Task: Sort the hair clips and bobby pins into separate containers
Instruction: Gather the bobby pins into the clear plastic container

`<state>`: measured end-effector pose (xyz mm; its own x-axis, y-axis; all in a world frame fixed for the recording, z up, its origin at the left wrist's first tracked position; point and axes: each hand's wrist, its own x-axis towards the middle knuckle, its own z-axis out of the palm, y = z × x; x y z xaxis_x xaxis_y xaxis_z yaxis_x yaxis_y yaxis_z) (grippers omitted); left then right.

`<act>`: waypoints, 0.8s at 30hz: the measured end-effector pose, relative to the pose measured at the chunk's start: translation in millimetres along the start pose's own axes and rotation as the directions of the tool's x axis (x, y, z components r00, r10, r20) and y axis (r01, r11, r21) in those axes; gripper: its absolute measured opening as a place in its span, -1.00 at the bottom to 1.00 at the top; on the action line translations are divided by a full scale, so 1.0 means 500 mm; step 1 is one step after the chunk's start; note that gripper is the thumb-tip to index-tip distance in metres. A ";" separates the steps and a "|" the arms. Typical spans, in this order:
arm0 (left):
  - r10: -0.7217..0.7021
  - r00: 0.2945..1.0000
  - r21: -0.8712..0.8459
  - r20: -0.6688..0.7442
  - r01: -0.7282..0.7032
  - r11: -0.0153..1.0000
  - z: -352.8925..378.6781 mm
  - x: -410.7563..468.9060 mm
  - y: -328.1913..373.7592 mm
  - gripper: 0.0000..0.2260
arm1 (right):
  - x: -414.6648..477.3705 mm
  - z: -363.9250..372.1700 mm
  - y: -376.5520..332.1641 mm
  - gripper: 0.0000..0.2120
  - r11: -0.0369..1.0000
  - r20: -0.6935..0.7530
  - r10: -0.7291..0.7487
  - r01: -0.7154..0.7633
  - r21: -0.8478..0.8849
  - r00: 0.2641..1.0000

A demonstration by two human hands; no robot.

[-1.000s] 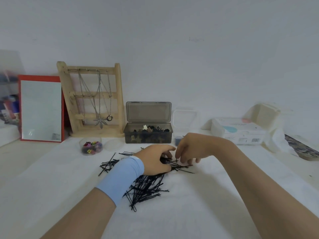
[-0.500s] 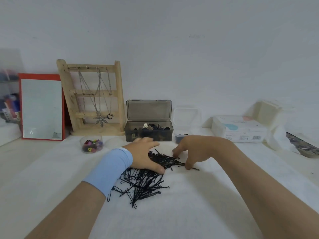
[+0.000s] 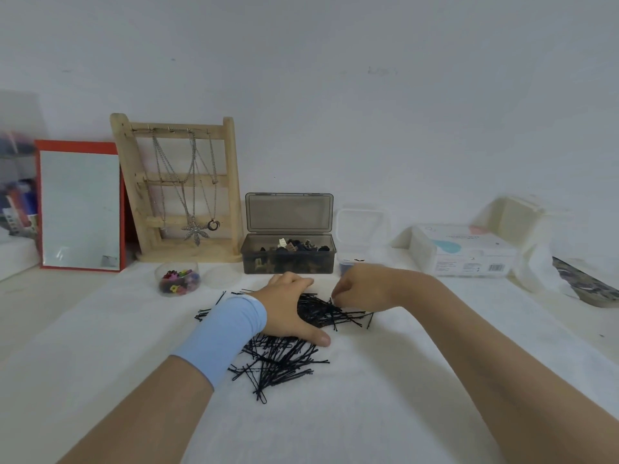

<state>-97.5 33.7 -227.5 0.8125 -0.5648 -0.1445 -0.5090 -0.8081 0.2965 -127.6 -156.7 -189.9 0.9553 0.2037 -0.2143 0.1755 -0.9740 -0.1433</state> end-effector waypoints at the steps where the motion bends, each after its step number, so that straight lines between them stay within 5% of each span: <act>1: -0.014 1.000 0.038 0.000 0.014 0.999 0.002 0.002 0.000 -0.03 | -0.005 -0.006 0.000 -0.71 1.000 0.023 -0.004 0.004 0.012 1.000; 7: 0.131 0.990 -0.026 -0.052 -0.132 0.991 -0.007 0.005 0.015 -0.48 | -0.042 -0.034 0.027 -0.53 0.992 0.183 0.020 0.003 -0.124 0.983; 13: 0.051 0.998 0.019 -0.039 -0.050 0.999 0.009 0.012 0.038 -0.16 | -0.021 -0.015 0.028 -0.76 0.999 0.072 0.014 -0.011 -0.049 0.997; 19: 0.130 0.983 -0.138 -0.132 -0.148 0.979 0.004 0.015 0.034 -0.56 | -0.017 -0.014 0.007 -0.82 0.972 -0.036 -0.135 0.139 0.189 0.990; 24: 0.108 0.992 -0.086 -0.058 -0.113 0.990 -0.012 0.003 0.023 -0.22 | -0.022 -0.028 0.018 -0.85 0.988 -0.116 -0.055 0.071 0.134 0.992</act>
<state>-100.2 24.4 -218.8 0.7678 -0.6381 -0.0571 -0.5710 -0.7221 0.3906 -133.1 -169.2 -175.3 0.9652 0.2443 -0.0928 0.2092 -0.9351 -0.2862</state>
